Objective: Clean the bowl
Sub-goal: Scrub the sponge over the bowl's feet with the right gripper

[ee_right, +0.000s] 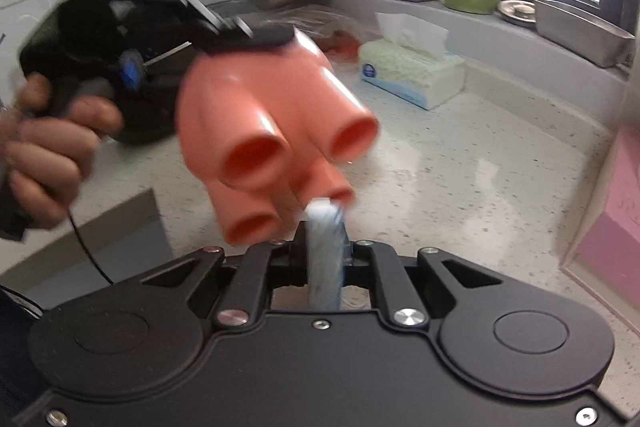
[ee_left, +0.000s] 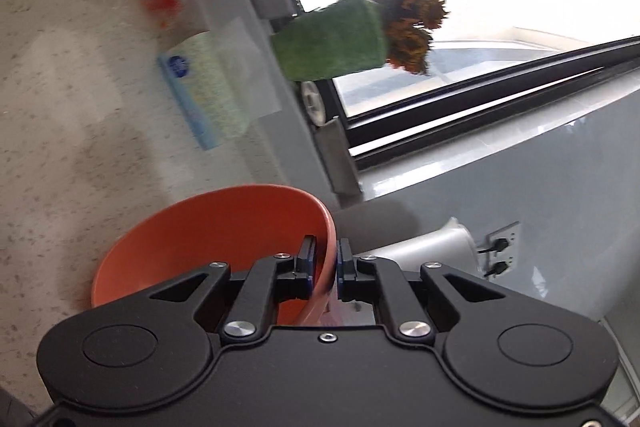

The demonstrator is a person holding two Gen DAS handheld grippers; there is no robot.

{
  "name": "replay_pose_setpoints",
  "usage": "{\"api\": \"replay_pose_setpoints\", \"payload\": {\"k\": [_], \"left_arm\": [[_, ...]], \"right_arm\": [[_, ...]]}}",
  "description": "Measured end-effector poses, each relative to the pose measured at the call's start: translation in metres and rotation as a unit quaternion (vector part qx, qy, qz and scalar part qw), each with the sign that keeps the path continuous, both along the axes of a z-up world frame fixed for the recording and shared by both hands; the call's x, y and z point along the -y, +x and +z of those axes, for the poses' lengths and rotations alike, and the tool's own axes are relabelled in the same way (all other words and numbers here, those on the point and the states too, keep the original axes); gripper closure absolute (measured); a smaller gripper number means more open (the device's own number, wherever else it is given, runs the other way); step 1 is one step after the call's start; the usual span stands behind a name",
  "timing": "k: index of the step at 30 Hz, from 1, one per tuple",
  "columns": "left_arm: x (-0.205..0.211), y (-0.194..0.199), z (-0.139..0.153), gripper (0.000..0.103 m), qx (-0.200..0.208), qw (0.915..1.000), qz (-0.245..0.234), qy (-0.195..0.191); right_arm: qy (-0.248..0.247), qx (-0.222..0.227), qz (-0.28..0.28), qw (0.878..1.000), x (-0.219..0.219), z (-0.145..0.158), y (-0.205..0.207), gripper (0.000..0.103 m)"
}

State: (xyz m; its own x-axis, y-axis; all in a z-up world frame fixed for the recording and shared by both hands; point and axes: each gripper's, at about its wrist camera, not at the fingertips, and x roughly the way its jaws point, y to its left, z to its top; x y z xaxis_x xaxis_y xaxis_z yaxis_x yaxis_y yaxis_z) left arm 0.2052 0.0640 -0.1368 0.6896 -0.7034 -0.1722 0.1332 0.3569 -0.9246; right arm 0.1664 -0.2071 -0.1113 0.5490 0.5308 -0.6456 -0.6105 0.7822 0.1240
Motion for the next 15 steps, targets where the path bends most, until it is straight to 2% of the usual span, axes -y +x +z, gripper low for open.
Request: {"api": "replay_pose_setpoints", "payload": {"k": [3,10,15], "left_arm": [[-0.003,0.0,-0.003,0.094,-0.001,1.0,0.006,-0.004],[-0.005,0.002,0.002,0.093,0.02,0.9993,-0.008,0.032],[-0.01,-0.002,-0.001,0.093,0.019,0.9994,0.022,0.019]], "right_arm": [[0.005,0.008,-0.001,1.0,-0.007,0.005,-0.001,0.091],[-0.046,0.015,0.013,0.999,-0.018,-0.002,-0.006,0.091],[-0.063,0.011,0.017,0.998,-0.017,-0.006,-0.014,0.091]]}}
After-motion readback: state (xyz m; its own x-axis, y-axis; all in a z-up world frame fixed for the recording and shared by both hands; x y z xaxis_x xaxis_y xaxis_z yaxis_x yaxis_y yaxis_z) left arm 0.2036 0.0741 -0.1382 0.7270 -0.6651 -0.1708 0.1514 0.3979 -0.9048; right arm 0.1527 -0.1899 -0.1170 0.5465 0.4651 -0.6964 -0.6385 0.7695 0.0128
